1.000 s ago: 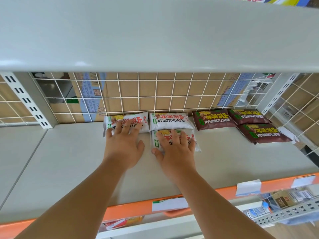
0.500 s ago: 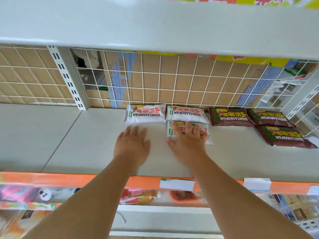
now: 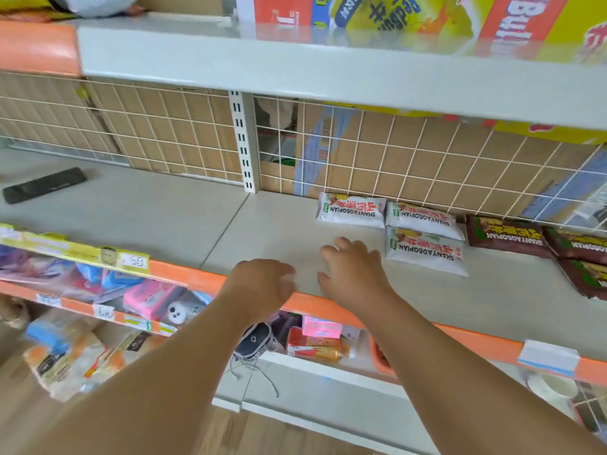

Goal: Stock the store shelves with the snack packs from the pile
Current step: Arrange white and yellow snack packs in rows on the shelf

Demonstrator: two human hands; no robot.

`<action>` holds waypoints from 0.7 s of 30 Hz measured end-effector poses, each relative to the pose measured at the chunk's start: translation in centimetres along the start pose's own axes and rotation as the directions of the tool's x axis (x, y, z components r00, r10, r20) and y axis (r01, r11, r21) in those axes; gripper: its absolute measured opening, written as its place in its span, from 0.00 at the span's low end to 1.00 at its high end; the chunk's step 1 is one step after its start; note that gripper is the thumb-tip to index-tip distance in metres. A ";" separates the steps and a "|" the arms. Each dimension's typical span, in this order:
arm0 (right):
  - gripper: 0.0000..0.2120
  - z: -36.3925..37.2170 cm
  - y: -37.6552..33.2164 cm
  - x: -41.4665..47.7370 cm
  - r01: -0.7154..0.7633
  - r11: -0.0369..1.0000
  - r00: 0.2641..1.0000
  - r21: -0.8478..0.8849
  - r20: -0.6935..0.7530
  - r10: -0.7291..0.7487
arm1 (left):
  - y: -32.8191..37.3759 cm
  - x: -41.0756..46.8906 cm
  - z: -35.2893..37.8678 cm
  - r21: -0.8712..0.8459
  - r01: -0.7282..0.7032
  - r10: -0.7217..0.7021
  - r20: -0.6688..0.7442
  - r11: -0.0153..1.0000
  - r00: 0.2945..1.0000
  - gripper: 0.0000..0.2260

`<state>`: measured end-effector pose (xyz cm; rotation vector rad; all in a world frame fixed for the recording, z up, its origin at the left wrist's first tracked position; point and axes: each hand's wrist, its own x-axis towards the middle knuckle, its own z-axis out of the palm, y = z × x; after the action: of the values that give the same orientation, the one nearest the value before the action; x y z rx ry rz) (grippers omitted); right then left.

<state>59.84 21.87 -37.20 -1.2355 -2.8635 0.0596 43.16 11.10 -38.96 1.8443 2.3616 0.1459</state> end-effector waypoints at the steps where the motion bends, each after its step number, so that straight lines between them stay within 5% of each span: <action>1: 0.16 -0.2 -1.7 -0.1 0.032 0.999 0.999 0.018 0.015 -0.032 | -1.5 -1.4 -0.8 -0.008 0.028 -0.028 -0.037 1.000 0.999 0.13; 8: 0.16 -4.6 -15.3 0.9 0.236 0.971 0.970 0.039 0.054 -0.238 | -12.9 -11.2 -10.3 0.009 0.223 -0.215 -0.226 0.975 0.950 0.12; 16: 0.17 -15.7 -31.3 2.0 0.455 0.889 0.881 0.057 -0.175 -0.440 | -21.5 -22.3 -23.7 0.035 0.372 -0.315 -0.463 0.928 0.829 0.12; 21: 0.12 -23.6 -35.6 2.0 0.495 0.866 0.834 0.071 -0.319 -0.450 | -22.9 -24.4 -29.9 -0.044 0.334 -0.285 -0.636 0.941 0.717 0.15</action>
<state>33.44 -0.47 -12.00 -0.4321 -2.7440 0.0740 22.00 -17.79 -11.94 1.5460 3.1263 0.7707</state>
